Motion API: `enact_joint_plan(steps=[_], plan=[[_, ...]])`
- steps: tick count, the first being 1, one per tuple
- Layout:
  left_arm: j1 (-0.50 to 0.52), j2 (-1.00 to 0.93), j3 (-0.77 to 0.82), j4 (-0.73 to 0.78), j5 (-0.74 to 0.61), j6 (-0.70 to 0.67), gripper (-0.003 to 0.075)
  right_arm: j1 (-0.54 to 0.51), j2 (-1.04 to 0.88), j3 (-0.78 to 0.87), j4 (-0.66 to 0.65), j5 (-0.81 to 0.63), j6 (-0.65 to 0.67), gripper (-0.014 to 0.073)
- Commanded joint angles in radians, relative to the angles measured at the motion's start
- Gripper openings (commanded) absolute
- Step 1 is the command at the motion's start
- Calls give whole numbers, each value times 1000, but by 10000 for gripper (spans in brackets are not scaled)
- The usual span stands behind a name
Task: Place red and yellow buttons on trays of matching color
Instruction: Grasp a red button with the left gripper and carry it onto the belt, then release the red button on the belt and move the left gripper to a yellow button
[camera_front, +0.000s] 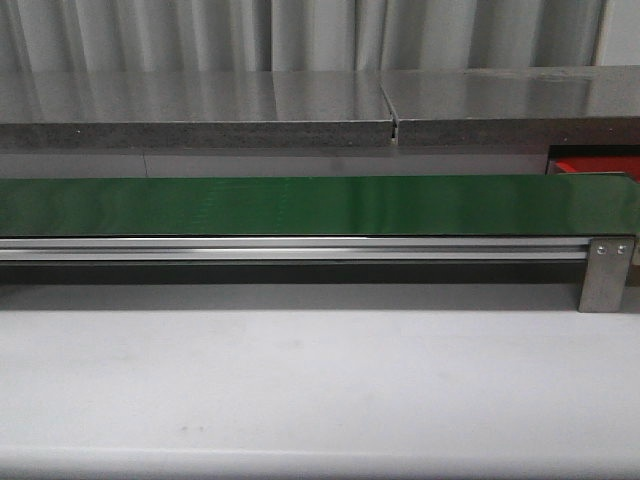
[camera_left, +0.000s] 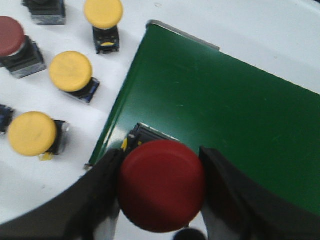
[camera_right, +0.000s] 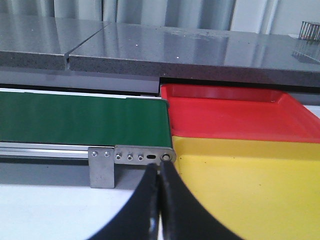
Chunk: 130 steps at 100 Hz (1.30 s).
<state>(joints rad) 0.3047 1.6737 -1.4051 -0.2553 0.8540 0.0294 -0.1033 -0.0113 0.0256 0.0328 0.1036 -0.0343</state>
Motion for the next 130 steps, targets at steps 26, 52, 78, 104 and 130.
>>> enact_joint_plan(steps=[26,52,78,104,130], plan=[[-76,122,-133,-28,-16,-16,203,2,-18,-21,0,-73,-6,-116],[-76,133,-150,-40,-2,-16,582,2,-18,-21,0,-73,-6,-116],[-76,69,-173,-97,-5,-16,616,2,-18,-21,0,-73,-6,-116],[-72,-21,-171,-35,-3,-16,609,2,-18,-21,0,-73,-6,-116],[-4,-38,-131,-29,19,-23,585,2,-18,-21,0,-73,-6,-116]])
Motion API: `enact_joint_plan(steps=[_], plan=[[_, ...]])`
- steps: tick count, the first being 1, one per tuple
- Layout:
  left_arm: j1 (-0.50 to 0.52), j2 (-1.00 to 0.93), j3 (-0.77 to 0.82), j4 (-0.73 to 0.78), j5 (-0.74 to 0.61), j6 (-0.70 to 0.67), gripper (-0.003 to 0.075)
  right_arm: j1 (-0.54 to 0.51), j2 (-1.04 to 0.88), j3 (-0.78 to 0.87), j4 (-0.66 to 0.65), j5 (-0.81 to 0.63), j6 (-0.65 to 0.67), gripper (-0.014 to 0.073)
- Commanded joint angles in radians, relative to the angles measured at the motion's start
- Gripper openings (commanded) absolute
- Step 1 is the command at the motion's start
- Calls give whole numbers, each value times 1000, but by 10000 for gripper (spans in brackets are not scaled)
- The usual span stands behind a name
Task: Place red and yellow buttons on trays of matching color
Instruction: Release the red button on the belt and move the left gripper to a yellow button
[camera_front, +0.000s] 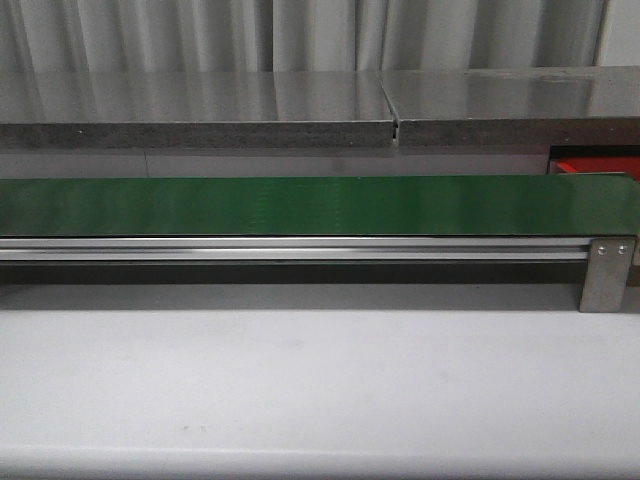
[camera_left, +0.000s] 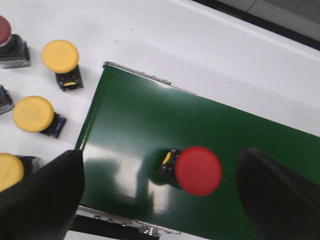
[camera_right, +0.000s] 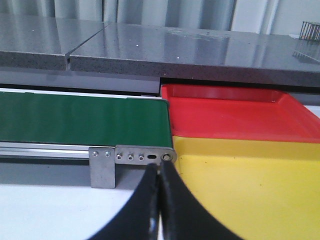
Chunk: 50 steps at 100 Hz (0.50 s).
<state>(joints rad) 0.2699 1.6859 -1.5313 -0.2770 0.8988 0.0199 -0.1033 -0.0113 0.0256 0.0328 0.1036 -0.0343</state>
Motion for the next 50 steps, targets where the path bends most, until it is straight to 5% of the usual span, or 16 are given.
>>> enact_joint_plan(steps=[1,50], plan=[[37,-50,0,-7,-23,-20,585,2,-18,-21,0,-73,-6,-116],[144,42,63,172,-14,-172,585,2,-18,-21,0,-73,-6,-116]])
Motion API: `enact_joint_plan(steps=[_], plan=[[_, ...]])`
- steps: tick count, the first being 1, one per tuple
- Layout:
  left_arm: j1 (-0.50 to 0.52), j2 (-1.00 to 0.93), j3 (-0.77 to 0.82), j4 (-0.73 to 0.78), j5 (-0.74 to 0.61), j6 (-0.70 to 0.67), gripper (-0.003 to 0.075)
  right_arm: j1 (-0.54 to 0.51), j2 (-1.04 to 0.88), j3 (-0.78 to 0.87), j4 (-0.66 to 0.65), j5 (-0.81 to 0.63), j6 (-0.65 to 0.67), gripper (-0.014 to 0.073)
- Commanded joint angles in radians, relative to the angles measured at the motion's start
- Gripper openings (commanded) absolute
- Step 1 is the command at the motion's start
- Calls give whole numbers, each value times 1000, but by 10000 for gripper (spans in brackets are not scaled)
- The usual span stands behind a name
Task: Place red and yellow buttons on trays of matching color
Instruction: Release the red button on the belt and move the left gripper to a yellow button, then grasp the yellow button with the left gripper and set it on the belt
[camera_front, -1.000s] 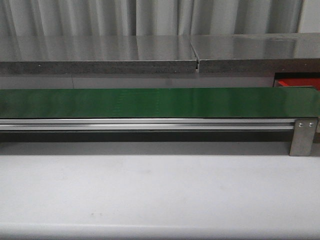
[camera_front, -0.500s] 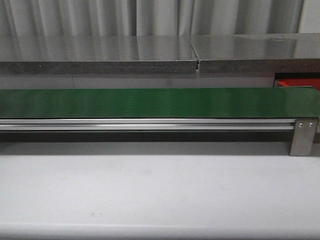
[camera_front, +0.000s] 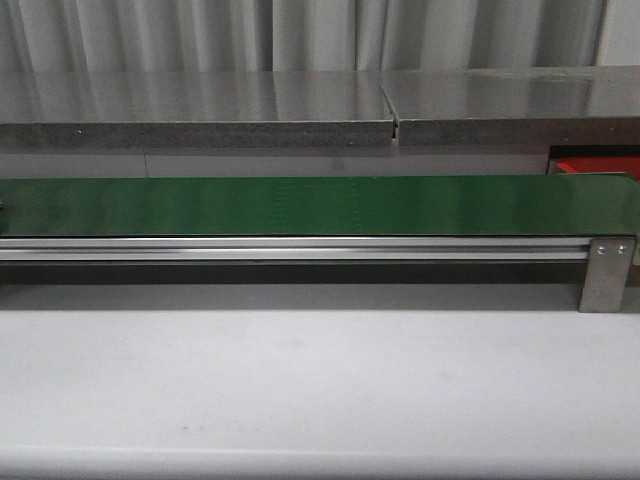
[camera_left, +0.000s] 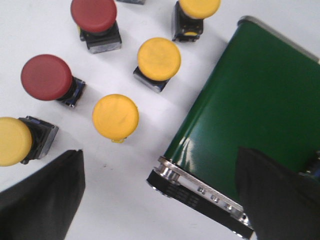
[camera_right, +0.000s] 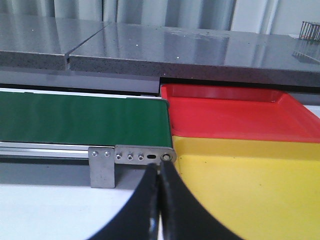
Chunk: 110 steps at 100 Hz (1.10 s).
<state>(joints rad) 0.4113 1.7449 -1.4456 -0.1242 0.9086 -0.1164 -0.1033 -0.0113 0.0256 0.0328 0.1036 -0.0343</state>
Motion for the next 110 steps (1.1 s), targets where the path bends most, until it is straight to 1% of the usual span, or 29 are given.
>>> enact_joint_plan(steps=[1,12,37,44,54,61,104,110], plan=[[3,-13,-22,19,-24,-36,585,2,-18,-21,0,-73,-6,-116],[17,29,-22,19,-30,-85,585,2,-18,-21,0,-73,-6,-116],[64,100,-24,-34,-55,-110,578,2,-18,-21,0,-73,-6,-116],[68,116,-24,-39,-68,-110,545,2,-18,-21,0,-73,-6,-116],[68,138,-24,-58,-99,-110,472,2,-18,-21,0,-73,-6,-116],[68,147,-24,-66,-125,-110,451,2,-18,-21,0,-73,-6,-116],[70,221,-24,-72,-185,-111,450,2,-18,-21,0,-73,-6,-116],[70,223,-24,-72,-198,-111,433,2,-18,-21,0,-73,-6,-116]])
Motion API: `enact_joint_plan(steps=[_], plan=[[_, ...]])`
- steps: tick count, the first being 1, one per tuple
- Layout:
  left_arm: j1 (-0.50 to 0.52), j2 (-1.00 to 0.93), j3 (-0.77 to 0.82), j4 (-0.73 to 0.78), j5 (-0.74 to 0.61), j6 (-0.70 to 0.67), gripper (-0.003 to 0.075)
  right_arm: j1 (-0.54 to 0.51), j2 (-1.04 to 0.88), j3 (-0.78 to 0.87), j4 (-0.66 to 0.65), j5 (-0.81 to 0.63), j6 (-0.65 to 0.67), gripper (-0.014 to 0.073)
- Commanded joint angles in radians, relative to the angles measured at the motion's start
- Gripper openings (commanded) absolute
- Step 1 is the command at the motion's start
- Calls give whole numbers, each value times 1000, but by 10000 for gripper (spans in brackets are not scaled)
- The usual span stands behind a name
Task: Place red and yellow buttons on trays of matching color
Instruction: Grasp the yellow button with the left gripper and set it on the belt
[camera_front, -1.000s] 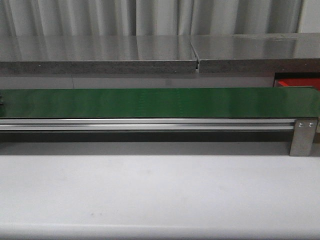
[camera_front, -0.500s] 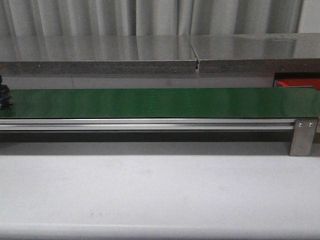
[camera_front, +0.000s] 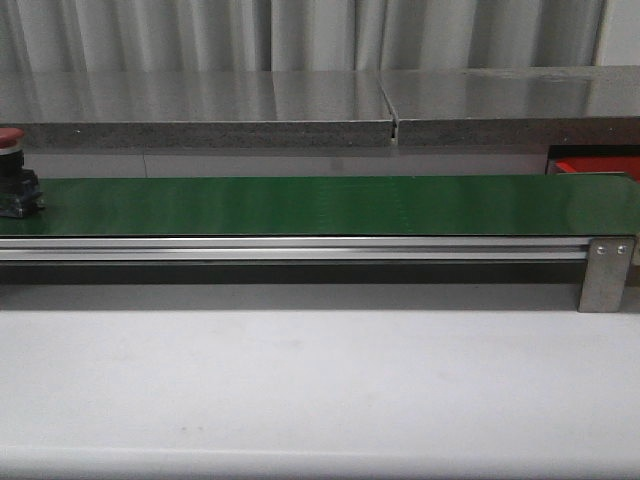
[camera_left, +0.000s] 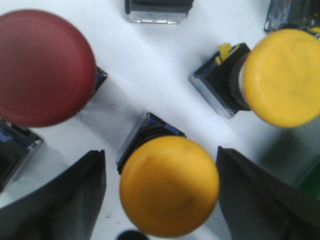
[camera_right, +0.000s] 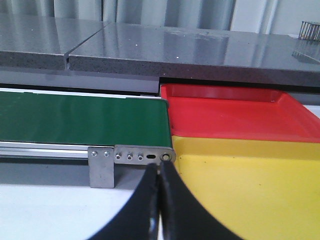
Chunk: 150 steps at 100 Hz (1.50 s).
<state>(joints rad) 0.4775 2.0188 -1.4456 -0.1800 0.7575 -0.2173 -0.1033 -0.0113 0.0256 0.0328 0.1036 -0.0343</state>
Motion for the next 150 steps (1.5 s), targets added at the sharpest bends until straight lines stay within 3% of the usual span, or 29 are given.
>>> enact_joint_plan(steps=[1,27,35,103,127,150], plan=[[3,-51,-24,-16,-47,-10,430,2,-18,-21,0,-73,-6,-116],[3,-51,-24,-16,-61,-10,221,2,-18,-21,0,-73,-6,-116],[3,-51,-24,-16,-61,-10,187,2,-18,-21,0,-73,-6,-116],[-98,-330,-20,8,-12,75,187,2,-18,-21,0,-73,-6,-116],[-191,-337,-20,-7,-14,75,187,2,-18,-21,0,-73,-6,-116],[-218,-281,-20,-9,-35,75,187,2,-18,-21,0,-73,-6,-116]])
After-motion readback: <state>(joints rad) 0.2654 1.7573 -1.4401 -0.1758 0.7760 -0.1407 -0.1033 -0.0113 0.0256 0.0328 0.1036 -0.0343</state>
